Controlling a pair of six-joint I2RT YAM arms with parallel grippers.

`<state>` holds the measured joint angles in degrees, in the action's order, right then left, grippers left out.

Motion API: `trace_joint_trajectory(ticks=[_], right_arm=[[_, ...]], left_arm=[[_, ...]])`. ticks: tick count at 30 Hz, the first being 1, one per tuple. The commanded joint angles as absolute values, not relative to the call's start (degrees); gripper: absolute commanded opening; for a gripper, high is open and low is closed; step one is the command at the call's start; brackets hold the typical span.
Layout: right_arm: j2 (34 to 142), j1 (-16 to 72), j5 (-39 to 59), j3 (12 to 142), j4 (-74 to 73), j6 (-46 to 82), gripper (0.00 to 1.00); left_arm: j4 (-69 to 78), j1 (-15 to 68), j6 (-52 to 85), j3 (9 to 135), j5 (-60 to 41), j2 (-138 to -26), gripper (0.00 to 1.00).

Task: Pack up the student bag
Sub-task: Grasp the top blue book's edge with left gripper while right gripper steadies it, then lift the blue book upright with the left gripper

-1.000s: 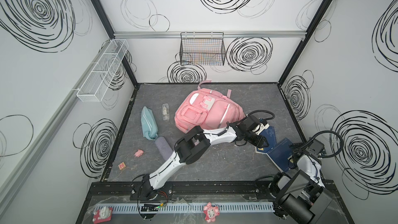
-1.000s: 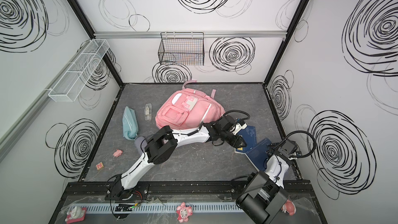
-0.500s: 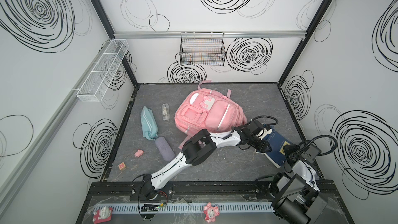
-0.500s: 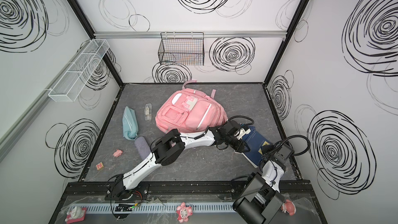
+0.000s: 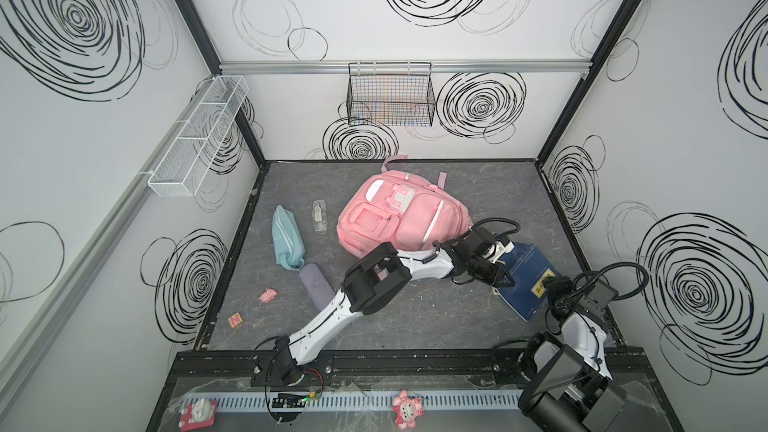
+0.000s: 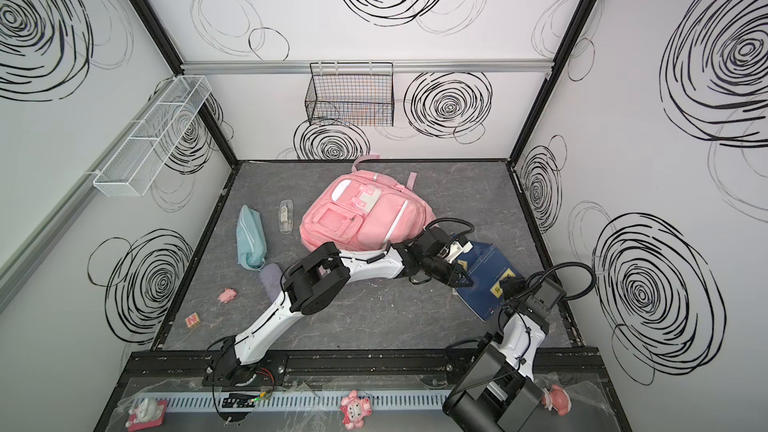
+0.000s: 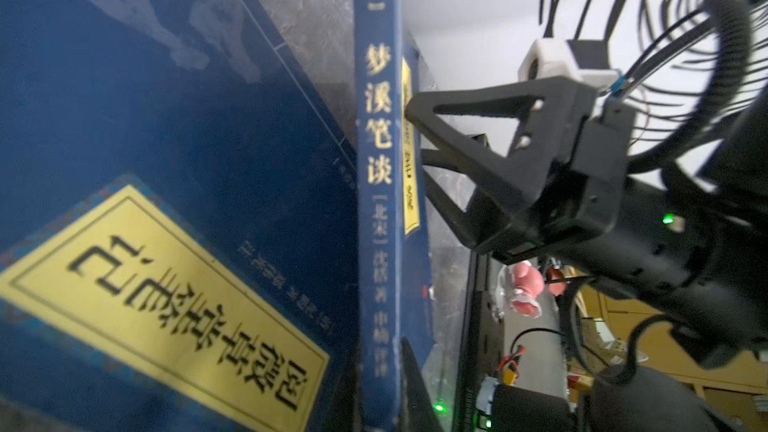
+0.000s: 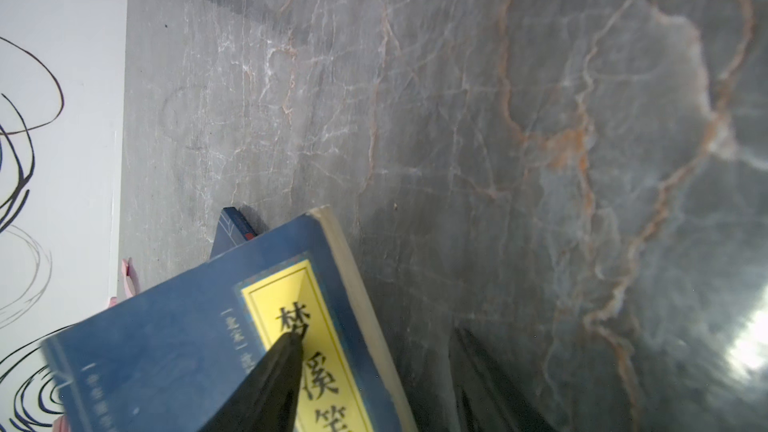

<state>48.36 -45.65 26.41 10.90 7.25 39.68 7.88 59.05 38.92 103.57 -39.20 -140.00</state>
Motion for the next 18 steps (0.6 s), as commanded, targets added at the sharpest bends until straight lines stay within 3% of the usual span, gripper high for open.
trace_joint_trajectory(ticks=[1, 8, 18], right_arm=[[48.4, -45.6, 23.0, 11.8, 12.6, 38.6, 0.70], [49.6, -45.4, 19.2, 15.8, 13.9, 38.4, 0.78], [49.2, -40.7, 24.6, 21.6, 10.2, 44.8, 0.74]], left_arm=[[15.7, 57.9, 41.9, 102.6, -41.5, -133.8, 0.00], [13.9, 55.6, 38.4, 98.4, -39.1, -122.2, 0.00], [1.2, 49.1, 31.2, 93.5, -31.7, -108.2, 0.00]])
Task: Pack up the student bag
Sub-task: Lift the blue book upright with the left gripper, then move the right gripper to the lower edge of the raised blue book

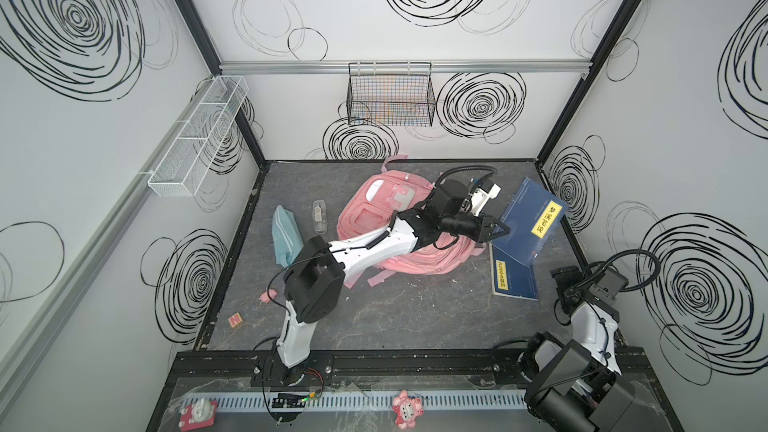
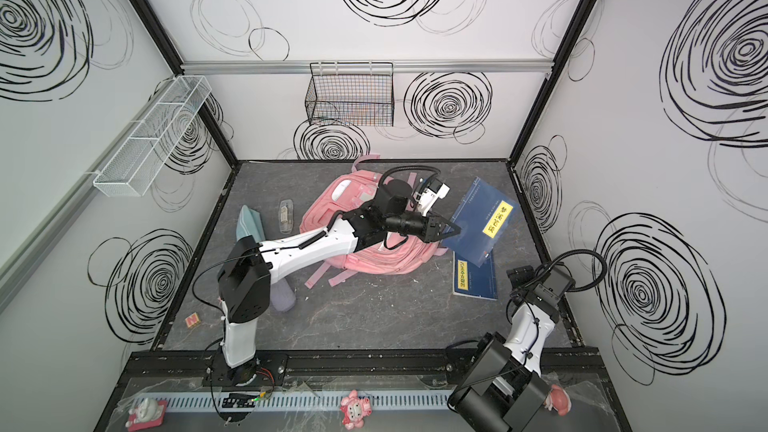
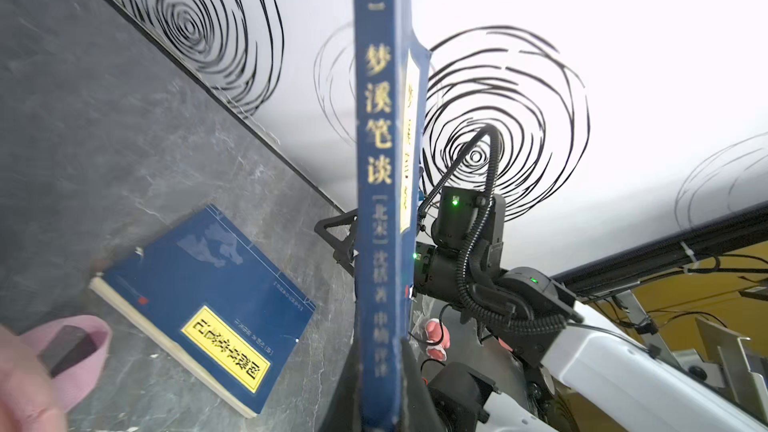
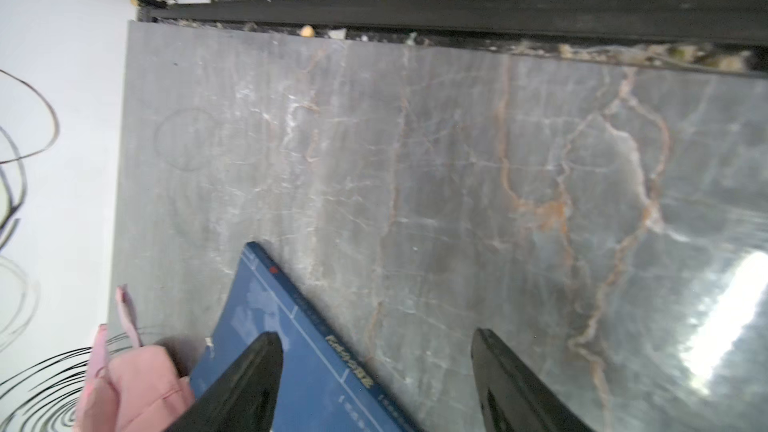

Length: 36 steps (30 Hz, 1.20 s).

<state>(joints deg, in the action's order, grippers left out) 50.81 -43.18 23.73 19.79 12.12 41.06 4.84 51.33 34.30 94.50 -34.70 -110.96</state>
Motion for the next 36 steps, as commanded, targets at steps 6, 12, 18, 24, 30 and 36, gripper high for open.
trace_joint_trajectory(ticks=[6, 12, 18, 24, 30, 36], right_arm=[[47.5, -32.4, 28.1, 25.9, 0.5, 51.7, 0.73], [53.6, -25.2, 43.3, 30.9, -15.0, 49.9, 0.73], [60.5, -12.4, 46.3, 44.2, -12.5, 36.2, 0.76], [60.7, -7.3, 56.0, 47.4, -23.0, 29.3, 0.70], [58.8, 3.0, 57.7, 50.7, -17.6, 9.1, 0.74], [57.6, 11.9, 62.9, 47.8, -26.9, 7.7, 0.81]], left_arm=[[-6.3, 43.6, 26.2, 89.7, -31.0, -98.3, 0.00], [-6.4, 35.0, 23.2, 78.1, -34.9, -88.6, 0.00], [-1.3, 26.6, 19.8, 65.7, -37.3, -79.2, 0.00], [-0.4, 23.2, 16.6, 62.2, -39.2, -77.2, 0.00], [-1.5, 22.5, 12.1, 62.6, -45.5, -76.2, 0.00], [-1.4, 22.3, 3.4, 59.5, -45.2, -73.1, 0.00]])
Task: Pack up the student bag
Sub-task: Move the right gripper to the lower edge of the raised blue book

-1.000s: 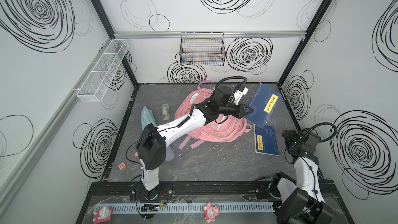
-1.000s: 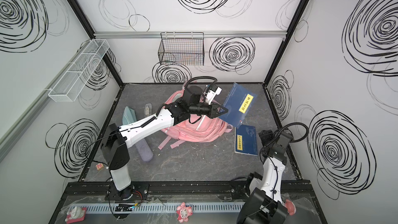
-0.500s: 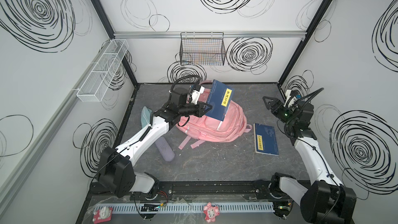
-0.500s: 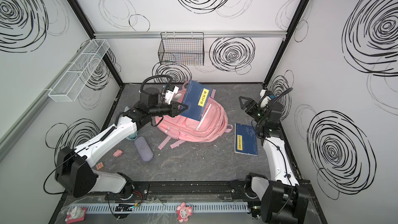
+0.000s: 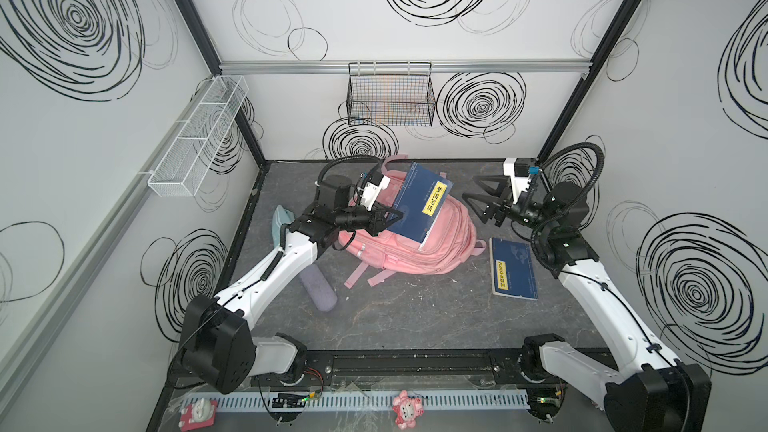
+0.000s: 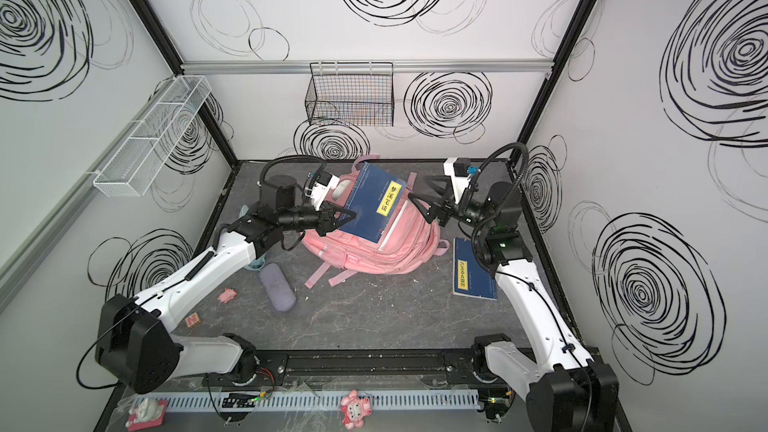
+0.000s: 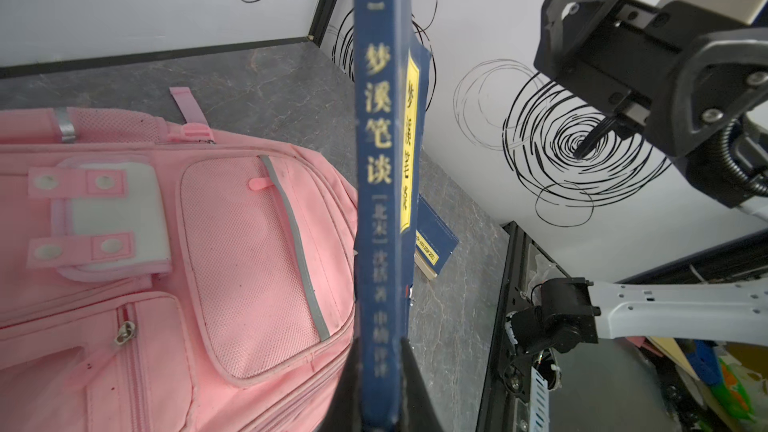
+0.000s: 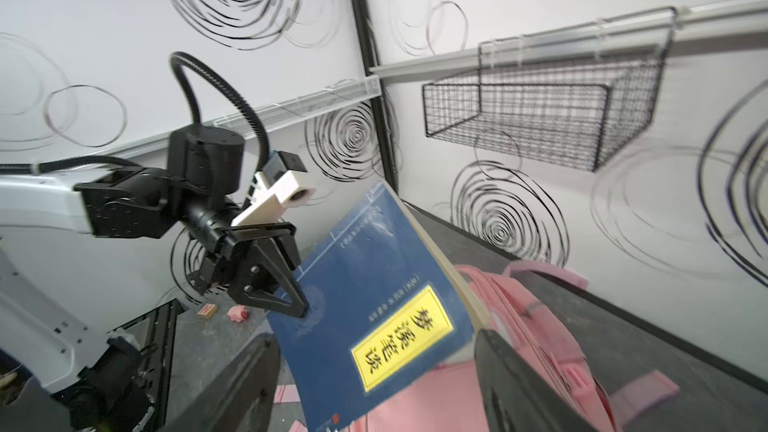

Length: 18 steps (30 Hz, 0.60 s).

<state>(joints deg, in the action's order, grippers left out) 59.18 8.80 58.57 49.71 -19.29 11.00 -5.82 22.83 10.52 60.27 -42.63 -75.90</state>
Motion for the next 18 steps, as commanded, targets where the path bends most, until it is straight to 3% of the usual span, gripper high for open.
trace_joint_trajectory(ticks=[1, 6, 18], right_arm=[[57.3, 14.2, 61.8, 46.9, -27.7, 6.0, 0.82], [58.5, 23.0, 54.8, 51.0, -12.3, -8.3, 0.83], [58.6, 29.6, 51.6, 57.0, -1.8, -12.4, 0.77]], left_arm=[[-1.4, 22.3, 1.8, 58.9, -45.3, -72.8, 0.00], [-0.4, 22.8, -6.2, 55.3, -44.1, -70.2, 0.00], [-6.0, 26.3, -25.2, 52.0, -39.3, -64.9, 0.00]])
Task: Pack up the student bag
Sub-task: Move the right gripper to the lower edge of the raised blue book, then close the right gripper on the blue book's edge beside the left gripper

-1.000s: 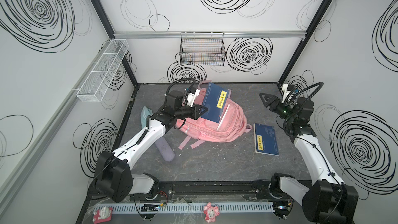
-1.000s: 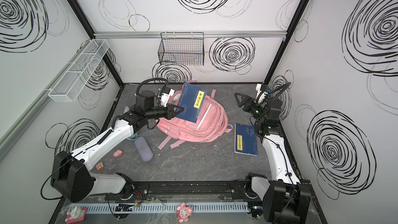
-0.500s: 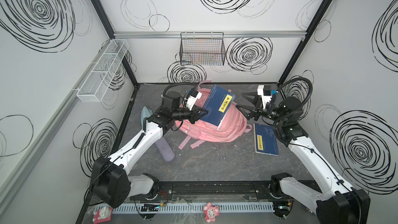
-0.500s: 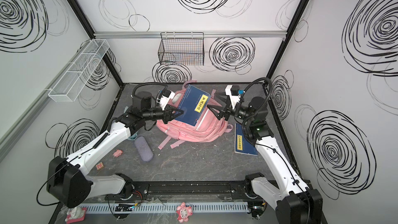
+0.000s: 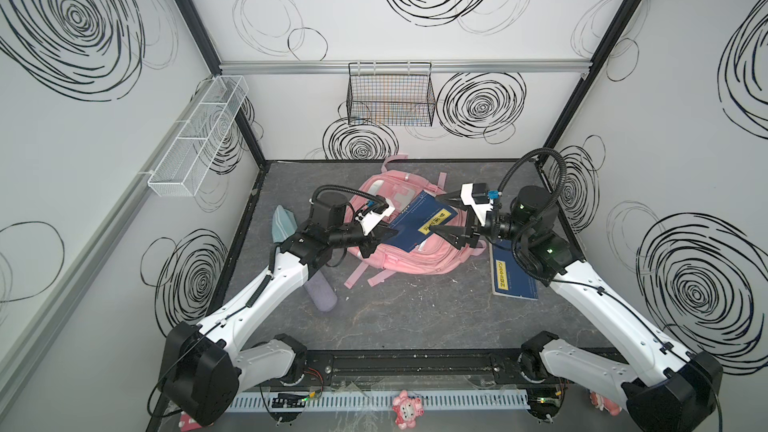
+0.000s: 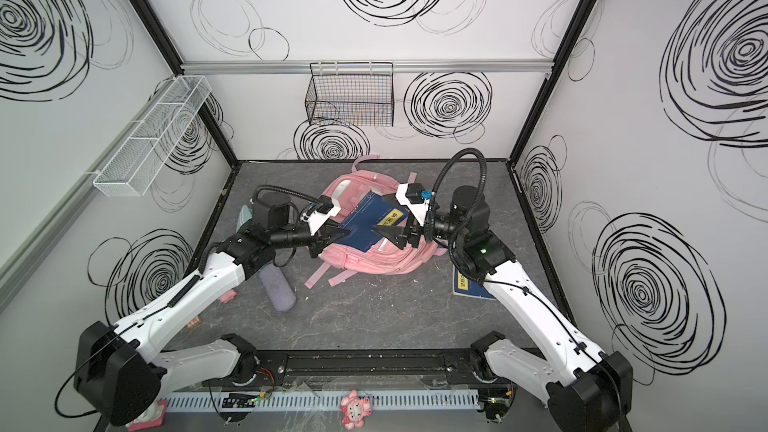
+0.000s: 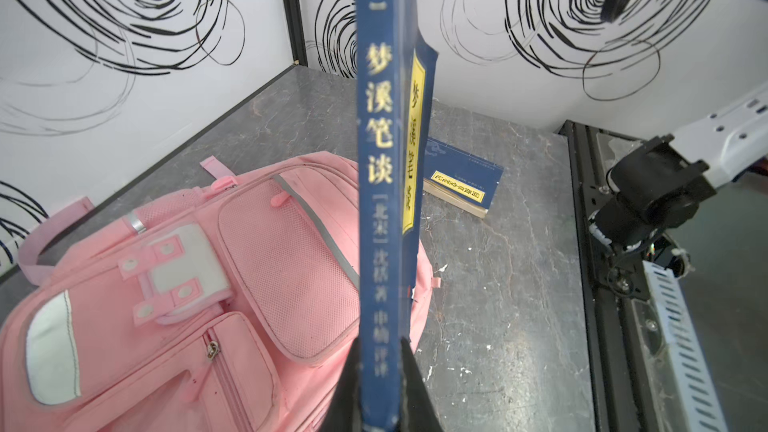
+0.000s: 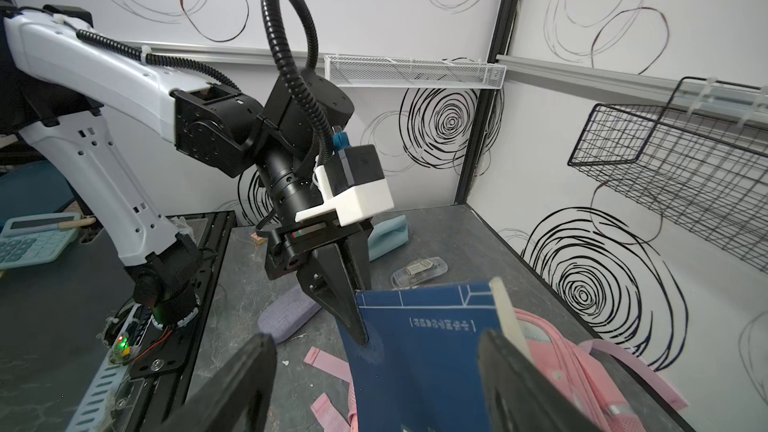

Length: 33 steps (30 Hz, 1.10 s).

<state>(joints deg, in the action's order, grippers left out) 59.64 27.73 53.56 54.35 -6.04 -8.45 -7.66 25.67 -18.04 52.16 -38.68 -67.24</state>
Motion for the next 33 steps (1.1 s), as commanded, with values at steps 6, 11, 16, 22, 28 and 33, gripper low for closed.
trace_joint_trajectory(ticks=[6, 11, 16, 22, 28, 33], right_arm=[[55.8, 33.8, 49.9, 58.4, 1.5, -11.7, 0.72], [52.4, 35.3, 41.6, 57.9, 4.8, -13.2, 0.68], [53.0, 35.2, 38.4, 59.5, 7.6, -14.9, 0.70], [55.5, 35.2, 31.9, 60.5, 11.9, -18.9, 0.77], [59.1, 35.3, 32.4, 63.7, 17.8, -21.6, 0.76], [58.9, 35.2, 37.5, 62.7, 19.6, -22.4, 0.76]], left_arm=[[-7.6, 26.5, -27.4, 52.4, -40.5, -64.7, 0.00], [-9.8, 26.5, -29.5, 53.0, -39.1, -64.4, 0.00], [-9.7, 26.5, -29.5, 53.1, -39.1, -64.4, 0.00], [-10.0, 26.5, -30.4, 53.0, -40.6, -63.6, 0.00], [-12.4, 26.5, -30.7, 54.4, -47.6, -63.6, 0.00], [-12.5, 26.4, -30.9, 54.4, -49.6, -63.8, 0.00]])
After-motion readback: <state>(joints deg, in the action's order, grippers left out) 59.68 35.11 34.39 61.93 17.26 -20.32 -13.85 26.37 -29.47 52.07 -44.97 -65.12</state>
